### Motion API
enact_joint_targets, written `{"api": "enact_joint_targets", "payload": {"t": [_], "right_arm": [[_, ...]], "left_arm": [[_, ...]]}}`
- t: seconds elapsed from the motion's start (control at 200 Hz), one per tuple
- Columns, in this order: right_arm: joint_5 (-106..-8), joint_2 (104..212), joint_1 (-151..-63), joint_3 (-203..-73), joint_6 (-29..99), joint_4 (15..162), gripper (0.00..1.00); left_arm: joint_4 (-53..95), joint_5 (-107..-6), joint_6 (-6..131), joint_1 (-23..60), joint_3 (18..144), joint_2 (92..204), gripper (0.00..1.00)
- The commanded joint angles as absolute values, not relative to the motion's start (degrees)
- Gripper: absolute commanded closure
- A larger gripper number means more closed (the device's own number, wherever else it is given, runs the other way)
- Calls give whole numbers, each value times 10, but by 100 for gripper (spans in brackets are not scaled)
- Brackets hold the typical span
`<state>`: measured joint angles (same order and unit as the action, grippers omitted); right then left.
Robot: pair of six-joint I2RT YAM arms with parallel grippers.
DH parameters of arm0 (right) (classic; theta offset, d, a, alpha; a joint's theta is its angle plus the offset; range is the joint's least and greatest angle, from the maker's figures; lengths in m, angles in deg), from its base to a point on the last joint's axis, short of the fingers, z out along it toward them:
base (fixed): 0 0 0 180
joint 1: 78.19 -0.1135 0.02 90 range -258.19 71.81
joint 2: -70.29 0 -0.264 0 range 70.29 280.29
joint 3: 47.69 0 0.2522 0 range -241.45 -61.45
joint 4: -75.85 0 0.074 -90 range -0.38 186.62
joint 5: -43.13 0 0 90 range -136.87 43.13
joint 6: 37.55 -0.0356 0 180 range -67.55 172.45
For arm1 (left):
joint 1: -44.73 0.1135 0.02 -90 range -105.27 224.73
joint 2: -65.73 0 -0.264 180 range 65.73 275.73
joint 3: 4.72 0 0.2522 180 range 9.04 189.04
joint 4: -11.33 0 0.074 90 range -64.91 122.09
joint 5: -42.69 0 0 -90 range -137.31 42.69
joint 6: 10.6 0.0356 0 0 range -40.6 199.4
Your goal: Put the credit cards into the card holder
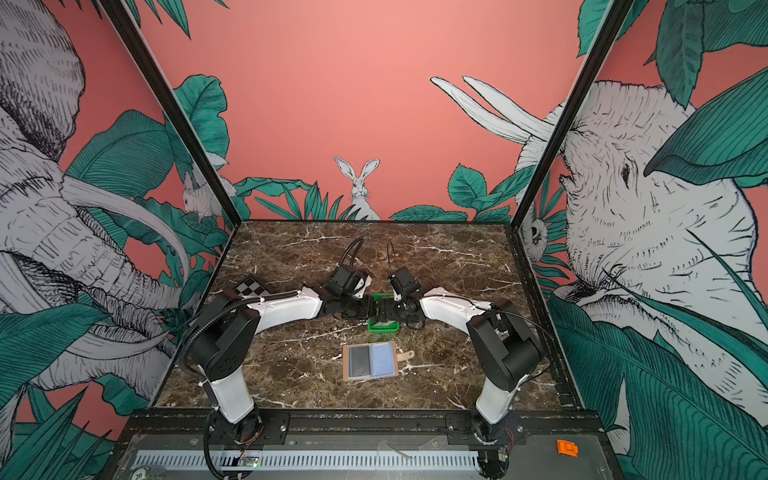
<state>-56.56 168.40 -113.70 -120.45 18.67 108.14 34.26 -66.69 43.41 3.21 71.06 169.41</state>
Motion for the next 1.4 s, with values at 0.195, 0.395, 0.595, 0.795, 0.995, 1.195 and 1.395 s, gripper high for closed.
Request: {"api": "enact_joint_targets", "payload": {"t": [0.195,0.395,0.595,0.795,0.995,1.195,1.395], "right_arm": [[-556,1678,-1124,-1226,207,1100,23],[-554,1671,-1117,-1230,214,1111,23],[-550,1664,-1113,-1233,222,1121,23],[-551,1655,-1112,-1229,225,1124,23],[-537,1643,-1111,-1230,233,1136,23],[-545,1630,-1111,-1230,233,1142,24],[-585,1588,-1111,-1214,217,1127,34]], "left_arm": [[367,-672,446,36,730,1696,96],[368,-674,444,36,731,1696,97],[364,-681,439,36,732,1704,97],[352,-695,433,36,734,1715,98],[348,-696,431,36,729,1719,97],[339,-699,425,36,724,1720,97],[334,-703,422,36,725,1722,97]]}}
